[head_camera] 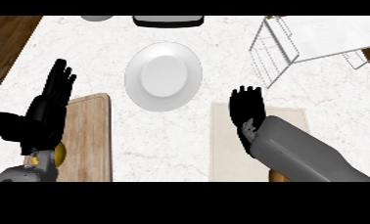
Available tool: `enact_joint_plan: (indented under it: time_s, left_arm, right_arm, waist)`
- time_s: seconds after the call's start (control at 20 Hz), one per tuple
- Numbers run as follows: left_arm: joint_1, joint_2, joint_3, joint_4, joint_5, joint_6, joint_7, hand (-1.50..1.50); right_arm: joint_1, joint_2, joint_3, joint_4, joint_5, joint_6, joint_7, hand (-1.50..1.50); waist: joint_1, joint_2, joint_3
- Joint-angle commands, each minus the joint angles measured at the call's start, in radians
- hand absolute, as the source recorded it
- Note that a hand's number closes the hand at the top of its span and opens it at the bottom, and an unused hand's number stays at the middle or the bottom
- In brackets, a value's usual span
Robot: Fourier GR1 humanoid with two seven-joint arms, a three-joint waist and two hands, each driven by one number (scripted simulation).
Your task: Pick the sweet potato from the placemat and place it in the tiered shelf
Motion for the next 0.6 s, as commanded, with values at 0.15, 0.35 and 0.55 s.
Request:
enact_joint_plan:
  time_s: [0.15, 0.35, 0.55]
  left_arm:
    - [-0.042, 0.002, 0.027, -0.018, -0.013, -0.022, 0.048, 0.0]
    - [0.012, -0.023, 0.052, 0.054, -0.008, -0.066, -0.057, 0.0]
    - [-0.087, -0.025, 0.043, 0.01, -0.048, -0.018, 0.078, 0.0]
  right_arm:
    - [0.119, 0.045, -0.01, 0.029, 0.154, -0.034, 0.028, -1.5]
    - [0.113, 0.033, -0.104, 0.028, 0.173, 0.041, -0.008, -1.5]
    - [0.15, 0.077, -0.13, 0.063, 0.205, 0.056, 0.01, -1.5]
  waist:
    - [0.003, 0.002, 0.001]
    - [0.002, 0.002, 0.0]
    - [0.0, 0.003, 0.001]
